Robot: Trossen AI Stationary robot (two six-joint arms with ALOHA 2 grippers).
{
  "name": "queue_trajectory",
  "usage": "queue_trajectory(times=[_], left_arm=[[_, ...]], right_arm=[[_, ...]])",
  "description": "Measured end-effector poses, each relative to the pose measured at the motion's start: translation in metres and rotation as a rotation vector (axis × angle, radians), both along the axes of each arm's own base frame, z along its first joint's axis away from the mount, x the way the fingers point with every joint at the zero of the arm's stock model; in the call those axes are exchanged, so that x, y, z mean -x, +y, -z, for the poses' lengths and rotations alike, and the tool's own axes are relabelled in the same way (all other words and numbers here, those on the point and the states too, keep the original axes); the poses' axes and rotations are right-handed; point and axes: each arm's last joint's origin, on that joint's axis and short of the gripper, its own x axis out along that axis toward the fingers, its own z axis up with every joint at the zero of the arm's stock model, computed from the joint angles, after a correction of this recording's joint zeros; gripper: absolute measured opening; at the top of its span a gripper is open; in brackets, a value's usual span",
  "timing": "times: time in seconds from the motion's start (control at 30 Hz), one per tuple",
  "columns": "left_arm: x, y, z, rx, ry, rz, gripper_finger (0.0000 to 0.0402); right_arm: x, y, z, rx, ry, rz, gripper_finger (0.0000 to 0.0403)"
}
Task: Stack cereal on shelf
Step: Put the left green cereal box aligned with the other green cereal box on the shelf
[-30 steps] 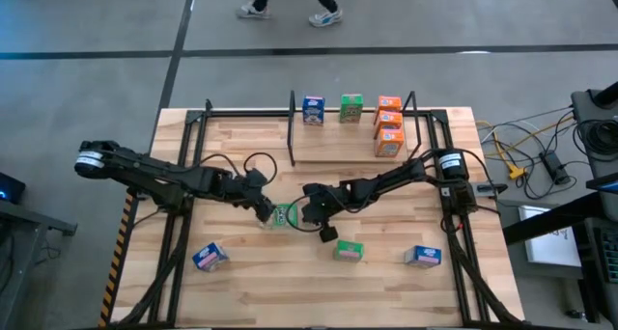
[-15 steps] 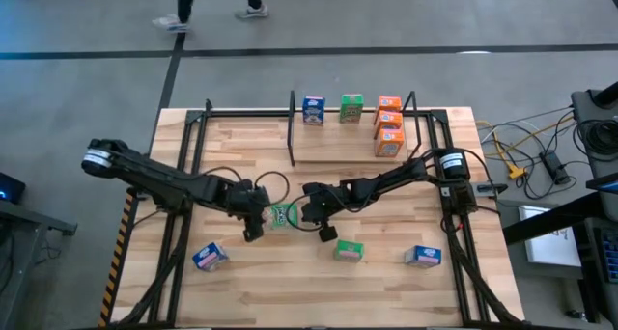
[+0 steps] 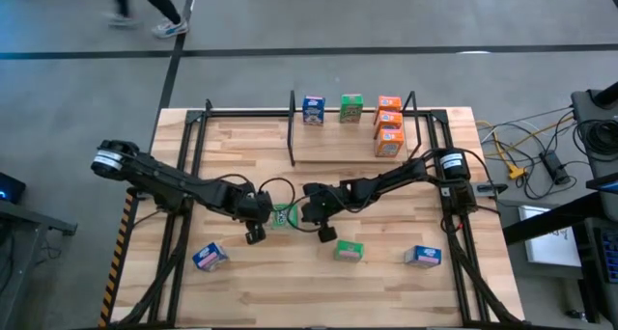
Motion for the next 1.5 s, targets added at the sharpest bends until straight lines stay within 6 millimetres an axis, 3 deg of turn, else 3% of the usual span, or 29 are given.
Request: queue_trajectory(times=[0.23,0.53,0.9,1.5], left_arm=[[0.011,0.002,-0.013,0.002,-0.021,-0.011,0.0003],[0.02,0.002,-0.024,-0.041,-0.056,-0.039,0.0001],[0.018,-0.015,-0.01,-0.042,-0.025,0.011,0.0001],[0.023,-0.015,0.006,-0.083,0.048,-0.031,0.0001]], right_arm=[[-0.002,-0.003,-0.008,-0.066,0.015,0.062,0.0018],[-0.009,-0.004,-0.027,-0.15,-0.002,0.135,0.0089],[-0.007,-0.004,-0.031,-0.182,0.011,0.165,0.0157],[-0.008,-0.006,-0.032,-0.485,0.075,0.413,0.0261]])
